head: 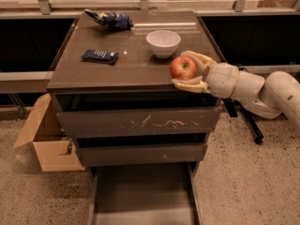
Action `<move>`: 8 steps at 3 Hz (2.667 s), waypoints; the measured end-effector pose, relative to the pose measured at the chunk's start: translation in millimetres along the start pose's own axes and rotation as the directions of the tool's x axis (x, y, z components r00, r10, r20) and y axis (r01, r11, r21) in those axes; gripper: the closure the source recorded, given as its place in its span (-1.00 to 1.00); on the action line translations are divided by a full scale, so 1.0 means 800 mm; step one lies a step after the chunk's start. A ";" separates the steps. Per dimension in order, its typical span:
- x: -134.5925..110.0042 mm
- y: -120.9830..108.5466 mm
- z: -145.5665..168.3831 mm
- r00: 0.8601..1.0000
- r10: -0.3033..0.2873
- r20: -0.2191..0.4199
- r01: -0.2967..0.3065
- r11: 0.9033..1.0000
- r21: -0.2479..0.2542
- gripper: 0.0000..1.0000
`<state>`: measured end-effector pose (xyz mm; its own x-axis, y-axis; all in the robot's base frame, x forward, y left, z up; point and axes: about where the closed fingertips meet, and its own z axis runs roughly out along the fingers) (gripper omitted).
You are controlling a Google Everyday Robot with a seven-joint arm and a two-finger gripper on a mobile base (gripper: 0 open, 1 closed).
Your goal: Pick apple from bottom drawer and place on counter
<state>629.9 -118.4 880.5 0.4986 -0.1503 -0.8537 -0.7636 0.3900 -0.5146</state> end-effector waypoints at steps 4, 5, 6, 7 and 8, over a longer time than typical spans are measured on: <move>-0.002 -0.068 -0.028 0.968 0.235 -0.087 -0.234 0.972 0.023 1.00; -0.001 -0.086 -0.035 0.939 0.298 -0.171 -0.298 0.954 0.027 1.00; 0.014 -0.096 -0.030 0.913 0.341 -0.221 -0.348 0.938 0.012 1.00; 0.029 -0.115 -0.021 0.905 0.363 -0.220 -0.367 0.930 0.024 1.00; 0.054 -0.135 -0.006 0.897 0.390 -0.207 -0.392 0.919 0.037 1.00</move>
Offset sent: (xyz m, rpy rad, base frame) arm 0.0108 -0.0184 0.0024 0.0812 0.1209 0.0053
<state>731.8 -171.0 899.1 0.0643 -0.1704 -0.9833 -0.8822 0.4508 -0.1358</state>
